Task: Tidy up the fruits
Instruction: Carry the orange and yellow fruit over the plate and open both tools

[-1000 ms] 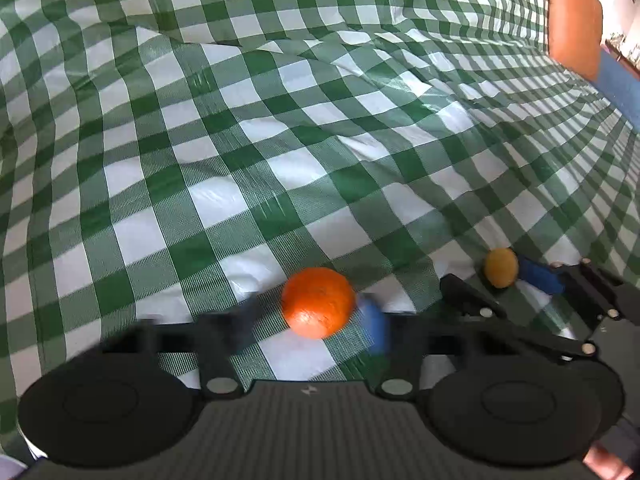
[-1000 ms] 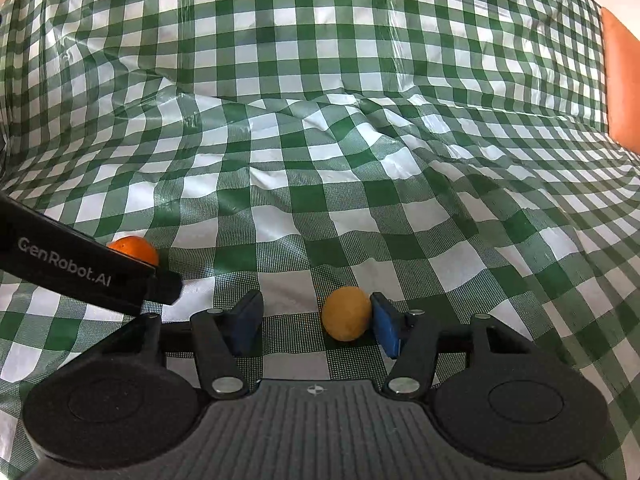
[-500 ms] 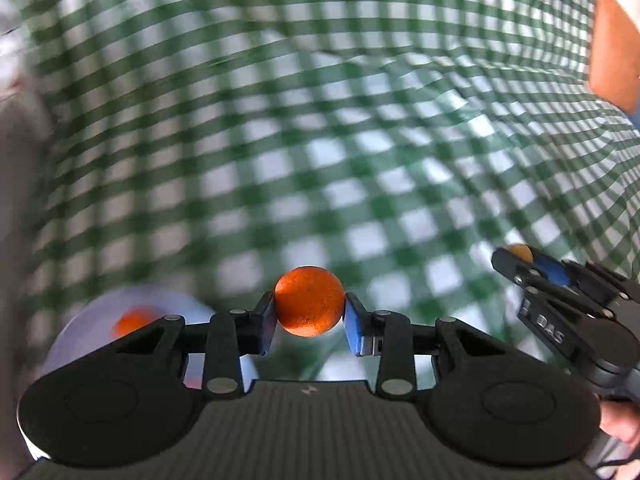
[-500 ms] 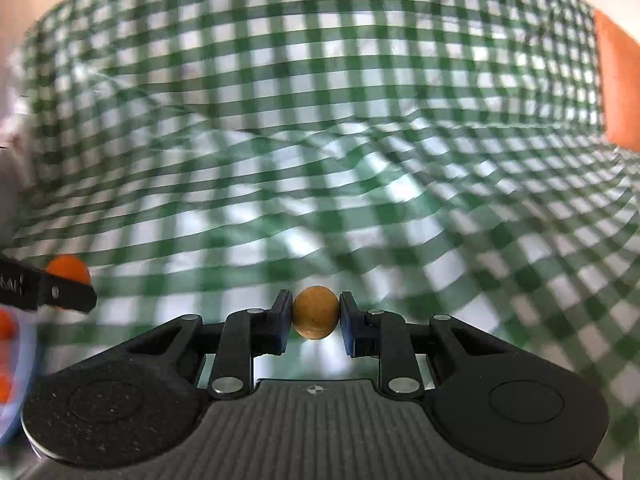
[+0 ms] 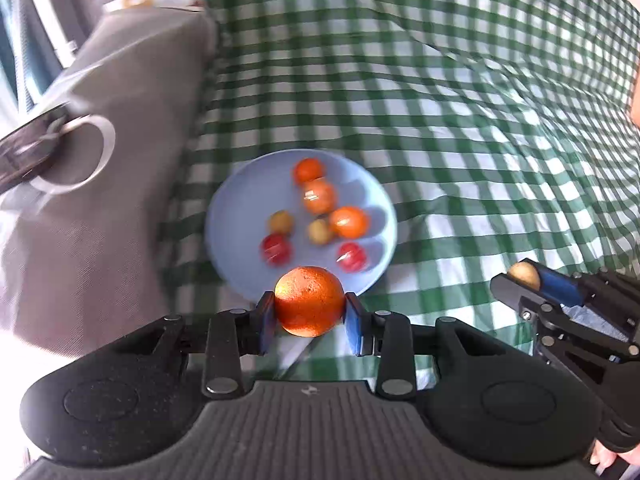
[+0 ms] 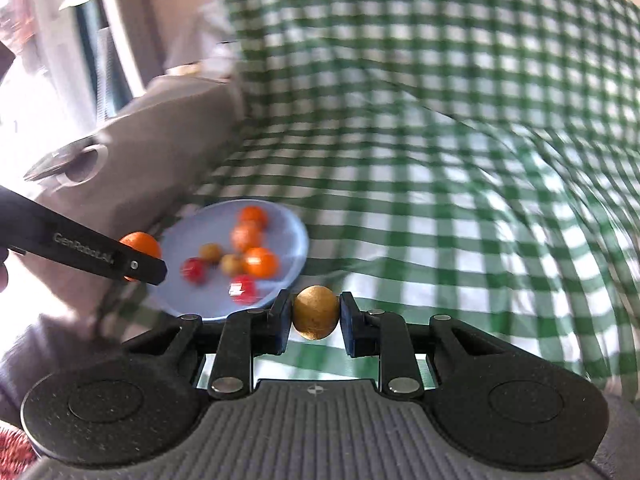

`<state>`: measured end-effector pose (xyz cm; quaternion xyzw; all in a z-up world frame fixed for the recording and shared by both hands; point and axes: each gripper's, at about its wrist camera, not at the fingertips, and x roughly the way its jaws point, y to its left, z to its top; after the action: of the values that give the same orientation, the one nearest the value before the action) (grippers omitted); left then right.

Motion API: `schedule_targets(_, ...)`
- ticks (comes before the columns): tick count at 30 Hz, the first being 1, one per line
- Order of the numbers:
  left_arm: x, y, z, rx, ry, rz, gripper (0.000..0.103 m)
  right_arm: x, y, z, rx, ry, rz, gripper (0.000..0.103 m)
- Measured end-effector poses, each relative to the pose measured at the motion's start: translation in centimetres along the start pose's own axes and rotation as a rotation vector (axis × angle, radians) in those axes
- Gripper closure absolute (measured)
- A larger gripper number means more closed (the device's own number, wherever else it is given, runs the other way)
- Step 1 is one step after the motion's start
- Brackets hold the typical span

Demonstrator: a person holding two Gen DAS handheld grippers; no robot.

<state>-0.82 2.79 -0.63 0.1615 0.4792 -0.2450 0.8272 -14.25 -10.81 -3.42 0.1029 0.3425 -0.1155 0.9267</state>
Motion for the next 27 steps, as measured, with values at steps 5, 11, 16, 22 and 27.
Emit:
schedule_targets(5, -0.4, 2.5, -0.9, -0.058, -0.012, 0.016, 0.064, -0.2, 3.1, 0.6, -0.087, 0.005, 0.035, 0.077)
schedule_targets(11, 2.4, 3.8, 1.0, -0.075, -0.013, 0.031, 0.064, 3.3, 5.9, 1.6, -0.167, 0.043, 0.055, 0.077)
schedule_targets(16, 6.4, 4.1, 3.3, -0.059, 0.005, 0.038, 0.064, 7.6, 6.7, 2.8, -0.233, 0.073, 0.045, 0.077)
schedule_targets(22, 10.7, 4.2, 5.2, -0.034, 0.029, 0.050, 0.061, 13.2, 6.3, 3.8, -0.274, 0.130, 0.006, 0.077)
schedule_targets(27, 9.2, 4.4, 5.1, -0.040, -0.041, 0.081, 0.000, 15.6, 6.0, 4.1, -0.271, 0.191, 0.046, 0.035)
